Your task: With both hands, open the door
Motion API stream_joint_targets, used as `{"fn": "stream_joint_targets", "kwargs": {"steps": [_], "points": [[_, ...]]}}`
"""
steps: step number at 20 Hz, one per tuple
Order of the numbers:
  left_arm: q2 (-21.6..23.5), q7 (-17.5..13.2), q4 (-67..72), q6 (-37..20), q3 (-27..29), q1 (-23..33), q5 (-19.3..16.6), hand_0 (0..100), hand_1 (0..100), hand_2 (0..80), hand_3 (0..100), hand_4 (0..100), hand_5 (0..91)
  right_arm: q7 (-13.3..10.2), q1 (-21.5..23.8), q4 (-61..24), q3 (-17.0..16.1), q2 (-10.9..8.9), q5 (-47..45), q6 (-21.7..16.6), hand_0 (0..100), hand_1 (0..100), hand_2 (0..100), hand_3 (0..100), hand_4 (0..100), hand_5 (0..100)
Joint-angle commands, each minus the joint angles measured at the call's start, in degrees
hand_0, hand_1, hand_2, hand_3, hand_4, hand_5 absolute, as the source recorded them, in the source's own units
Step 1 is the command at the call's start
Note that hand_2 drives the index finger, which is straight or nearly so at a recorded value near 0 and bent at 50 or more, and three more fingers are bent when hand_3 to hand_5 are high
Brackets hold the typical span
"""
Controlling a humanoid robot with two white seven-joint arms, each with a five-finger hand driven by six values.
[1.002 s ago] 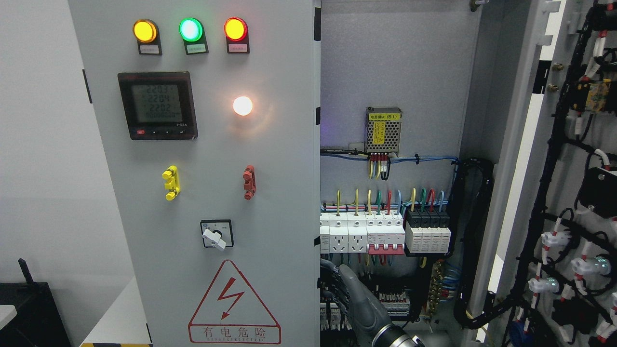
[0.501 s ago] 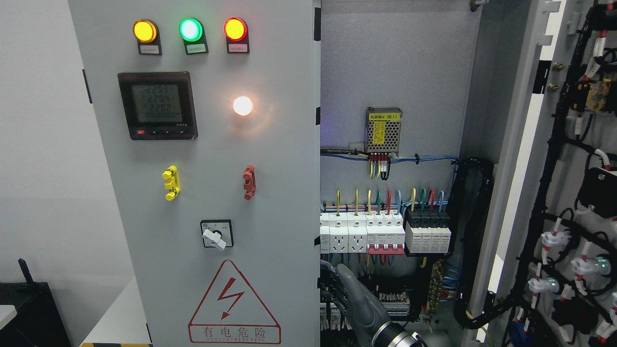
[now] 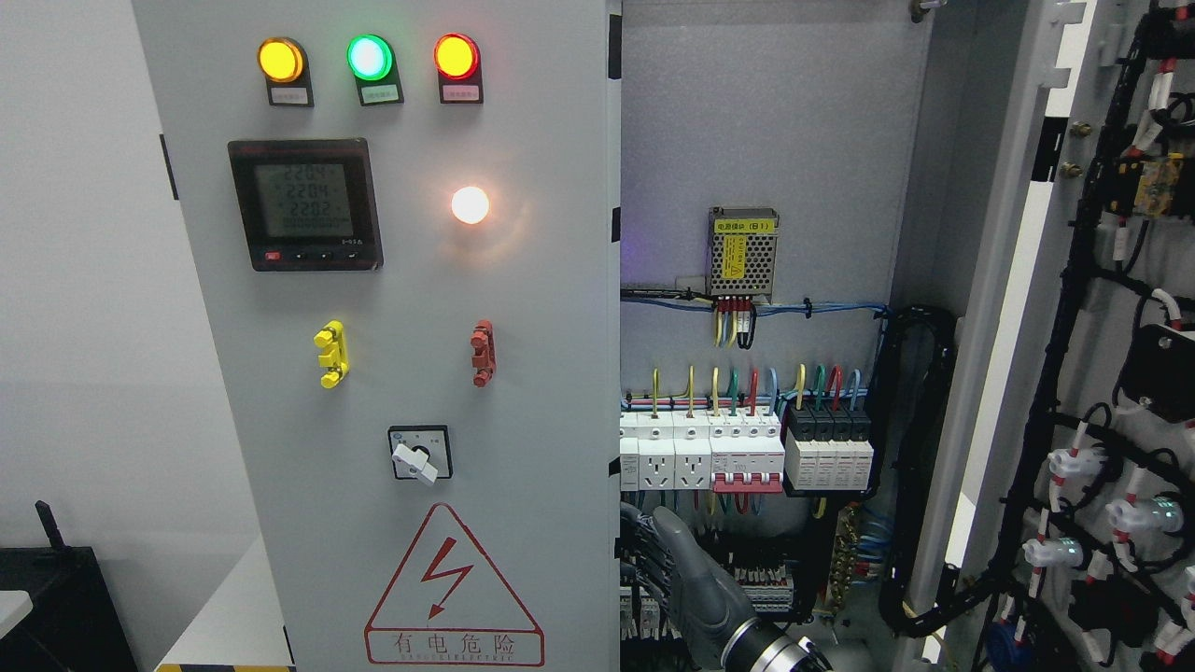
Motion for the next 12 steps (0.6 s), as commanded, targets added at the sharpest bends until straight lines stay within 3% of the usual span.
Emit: {"fn": "stream_joint_targets", "kwargs": {"steps": [1,9,12], "points": [[0.0,0.0,0.2,0.0,-0.1,0.0,0.8,0,0,0.0,0,3,0.0,0.1,-0.5,0.9,0.0,-0.8,-1.6,-0.1,11,0,0,0,0,0],[0.0,0.0,0.2,0.0,-0.1,0.0,0.8,0,0,0.0,0,3,0.0,0.3,-0.6,0.9,0.1,-1.33,-1.9,0.0,11,0,0,0,0,0],[0.0,0.0,0.2,0.0,-0.1,0.0,0.8,0,0,0.0,0,3,0.0,2.6,-0.7,0.8,0.1,-1.33,-1.9,0.0,11,0,0,0,0,0]]}}
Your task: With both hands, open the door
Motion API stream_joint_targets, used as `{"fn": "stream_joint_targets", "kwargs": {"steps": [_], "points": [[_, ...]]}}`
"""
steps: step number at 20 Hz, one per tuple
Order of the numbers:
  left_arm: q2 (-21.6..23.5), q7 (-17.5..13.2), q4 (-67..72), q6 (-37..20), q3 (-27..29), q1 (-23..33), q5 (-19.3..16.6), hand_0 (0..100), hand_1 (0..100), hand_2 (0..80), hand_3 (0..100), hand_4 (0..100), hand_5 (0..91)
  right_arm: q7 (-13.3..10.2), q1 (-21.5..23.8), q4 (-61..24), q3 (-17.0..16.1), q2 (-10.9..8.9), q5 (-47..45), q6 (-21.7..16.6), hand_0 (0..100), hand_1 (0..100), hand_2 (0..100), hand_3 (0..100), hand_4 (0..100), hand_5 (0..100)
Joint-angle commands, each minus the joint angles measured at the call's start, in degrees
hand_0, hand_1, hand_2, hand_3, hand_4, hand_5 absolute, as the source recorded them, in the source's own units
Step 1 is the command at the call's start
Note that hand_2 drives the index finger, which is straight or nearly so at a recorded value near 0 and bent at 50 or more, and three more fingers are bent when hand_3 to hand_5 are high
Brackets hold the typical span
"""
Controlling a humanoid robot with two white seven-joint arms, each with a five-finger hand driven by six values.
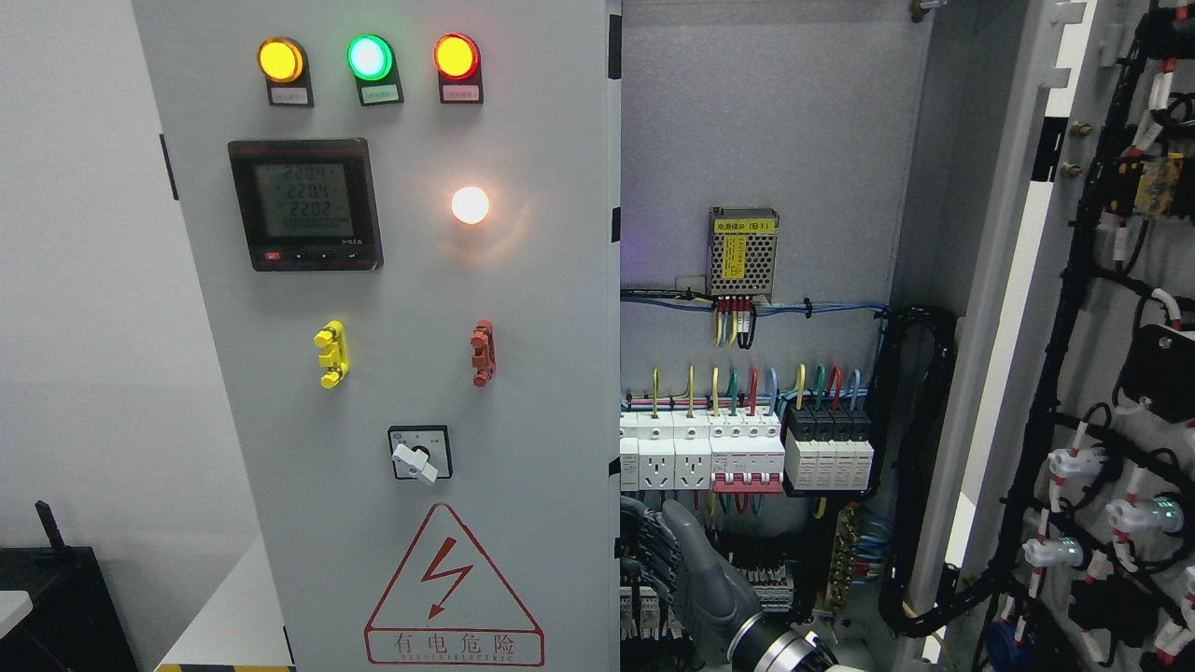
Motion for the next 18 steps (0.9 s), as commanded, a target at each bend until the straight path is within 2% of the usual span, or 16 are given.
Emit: {"fn": "stream_joint_targets", "kwargs": {"steps": [1,11,14,18], "points": [[0.0,0.0,0.2,0.0,-0.1,0.0,0.8,0,0,0.0,0,3,0.0,1.6,-0.2,0.2,0.1,-0.58,-0.3,0.0,11,0,0,0,0,0],[0.0,0.0,0.2,0.0,-0.1,0.0,0.8,0,0,0.0,0,3,0.0,1.9,-1.3,0.7,0.1,-0.49,-0.3,0.0,11,0,0,0,0,0],[0.0,0.0,0.2,0.0,-0.1,0.0,0.8,0,0,0.0,0,3,0.0,3.6,-1.3,0.7,0.2,-0.49,-0.3,0.0,11,0,0,0,0,0],[0.0,0.0,0.2,0.0,-0.1,0.0,0.8,0,0,0.0,0,3,0.0,4.0,-1.4,0.8,0.4,-0.49,-0.3,0.0,11,0,0,0,0,0]]}}
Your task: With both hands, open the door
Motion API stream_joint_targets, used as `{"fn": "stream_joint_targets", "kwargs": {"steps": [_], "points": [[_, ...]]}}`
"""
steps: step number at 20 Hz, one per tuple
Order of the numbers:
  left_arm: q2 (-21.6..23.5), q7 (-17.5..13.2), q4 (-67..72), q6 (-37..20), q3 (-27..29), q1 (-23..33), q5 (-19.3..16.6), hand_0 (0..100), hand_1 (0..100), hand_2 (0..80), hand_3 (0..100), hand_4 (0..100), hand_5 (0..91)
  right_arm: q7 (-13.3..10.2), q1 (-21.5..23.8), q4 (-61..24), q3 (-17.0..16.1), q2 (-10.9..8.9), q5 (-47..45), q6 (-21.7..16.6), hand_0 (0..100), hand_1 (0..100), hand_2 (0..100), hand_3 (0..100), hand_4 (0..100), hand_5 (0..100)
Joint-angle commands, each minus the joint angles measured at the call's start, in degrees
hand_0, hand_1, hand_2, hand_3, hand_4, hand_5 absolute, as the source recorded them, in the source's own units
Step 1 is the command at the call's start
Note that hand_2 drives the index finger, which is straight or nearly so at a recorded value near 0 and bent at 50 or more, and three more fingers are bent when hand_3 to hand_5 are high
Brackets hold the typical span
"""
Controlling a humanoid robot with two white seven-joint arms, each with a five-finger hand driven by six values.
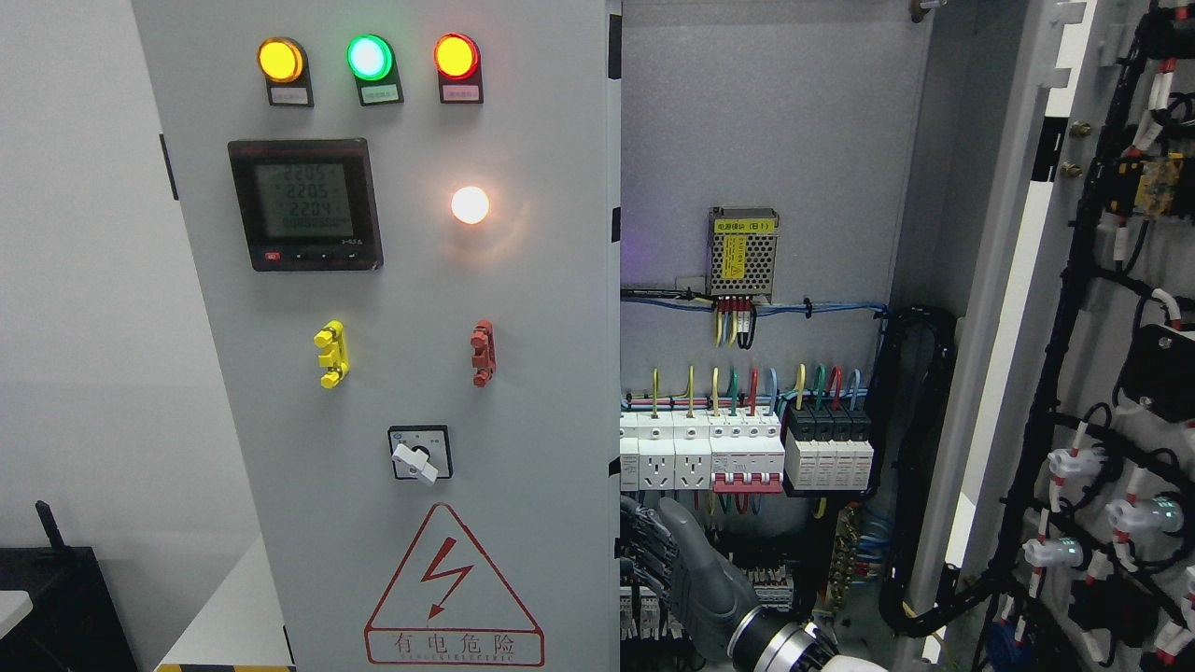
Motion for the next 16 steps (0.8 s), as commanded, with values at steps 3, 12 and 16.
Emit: {"fn": "stream_joint_targets", "kwargs": {"steps": [3,12,16], "points": [[0.0,0.0,0.2,0.0,-0.1,0.1,0.8,0,0,0.0,0,3,0.0,0.3,-0.8,0.9,0.3,0.01,0.0,0.1,11,0,0,0,0,0],[0.0,0.0,0.2,0.0,-0.1,0.0,0.8,0,0,0.0,0,3,0.0,1.2,-1.3,1.7,0.7,0.01,-0.1,0.1,11,0,0,0,0,0],[0.0,0.0,0.2,0.0,-0.1,0.0,0.8,0,0,0.0,0,3,0.0,2.0,-1.4,1.9,0.7,0.09,-0.1,1.0,11,0,0,0,0,0]]}}
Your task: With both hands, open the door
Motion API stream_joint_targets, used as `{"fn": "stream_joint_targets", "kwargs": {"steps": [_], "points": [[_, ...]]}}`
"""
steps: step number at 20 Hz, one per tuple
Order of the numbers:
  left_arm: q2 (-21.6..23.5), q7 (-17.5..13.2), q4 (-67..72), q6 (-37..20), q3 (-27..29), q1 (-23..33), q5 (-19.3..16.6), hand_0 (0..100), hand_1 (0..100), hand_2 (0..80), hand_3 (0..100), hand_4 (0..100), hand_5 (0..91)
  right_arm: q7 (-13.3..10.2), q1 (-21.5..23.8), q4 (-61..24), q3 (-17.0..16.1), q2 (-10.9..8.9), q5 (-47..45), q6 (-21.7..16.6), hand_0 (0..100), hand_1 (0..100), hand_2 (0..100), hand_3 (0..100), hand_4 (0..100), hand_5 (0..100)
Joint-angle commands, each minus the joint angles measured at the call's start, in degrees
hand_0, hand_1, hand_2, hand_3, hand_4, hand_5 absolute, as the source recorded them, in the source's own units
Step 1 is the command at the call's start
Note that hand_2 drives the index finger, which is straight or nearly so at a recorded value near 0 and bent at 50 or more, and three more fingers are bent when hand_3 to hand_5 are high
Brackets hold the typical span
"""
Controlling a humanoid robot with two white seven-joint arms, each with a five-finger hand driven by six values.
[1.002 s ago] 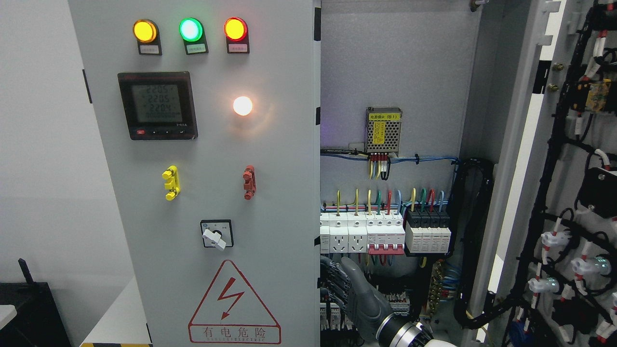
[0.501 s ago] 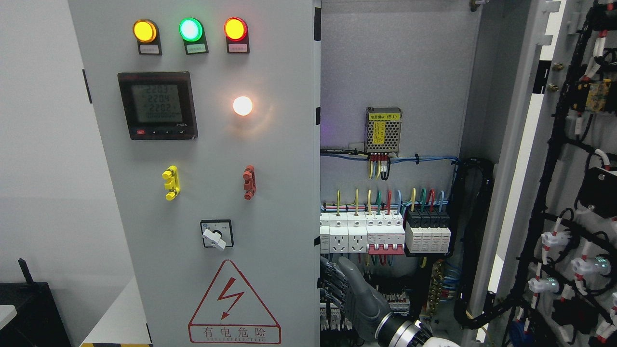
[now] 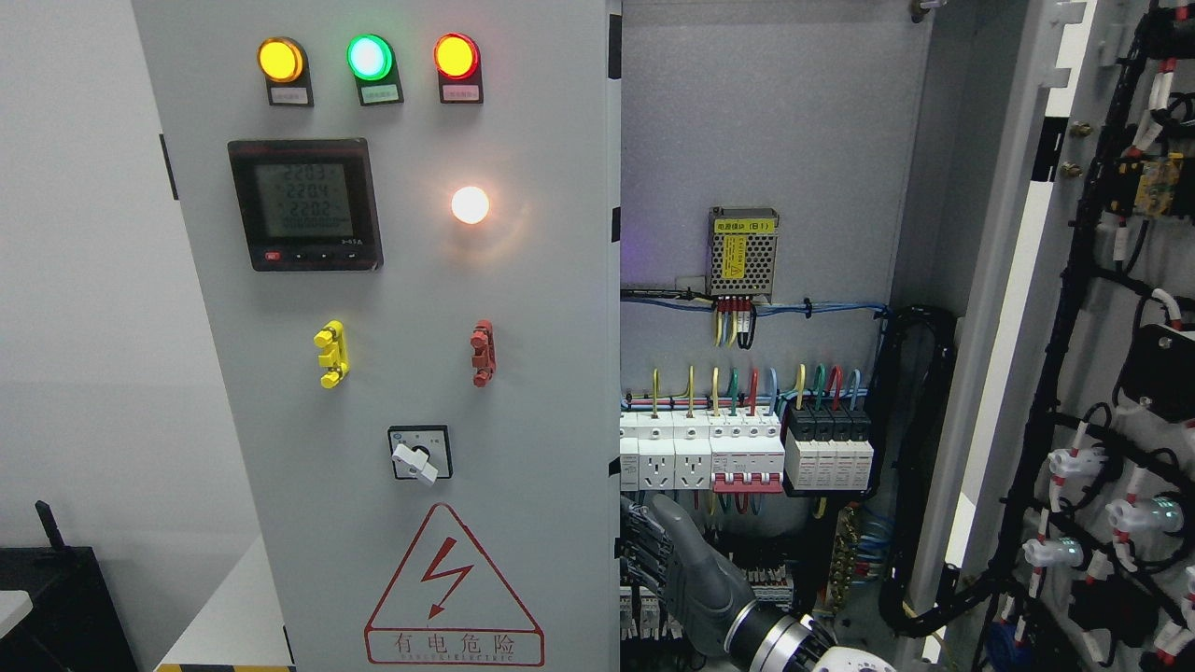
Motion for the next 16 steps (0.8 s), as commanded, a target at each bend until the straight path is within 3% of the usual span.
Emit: {"fn": "stream_joint_targets", "kwargs": {"steps": [1,11,16], "points": [[0.0,0.0,0.2,0.0,-0.1,0.0,0.8,0,0,0.0,0,3,0.0,0.4,-0.2,0.7,0.2,0.08,0.0,0.4,11,0,0,0,0,0],[0.0,0.0,0.2,0.0,-0.1,0.1,0.8,0,0,0.0,0,3,0.0,0.5,-0.9,1.1,0.2,0.34,0.0,0.4,11,0,0,0,0,0],[0.0,0.0,0.2,0.0,-0.1,0.0,0.8,0,0,0.0,0,3,0.0,2.2,-0.9,1.0,0.2,0.52,0.0,0.4,11,0,0,0,0,0]]}}
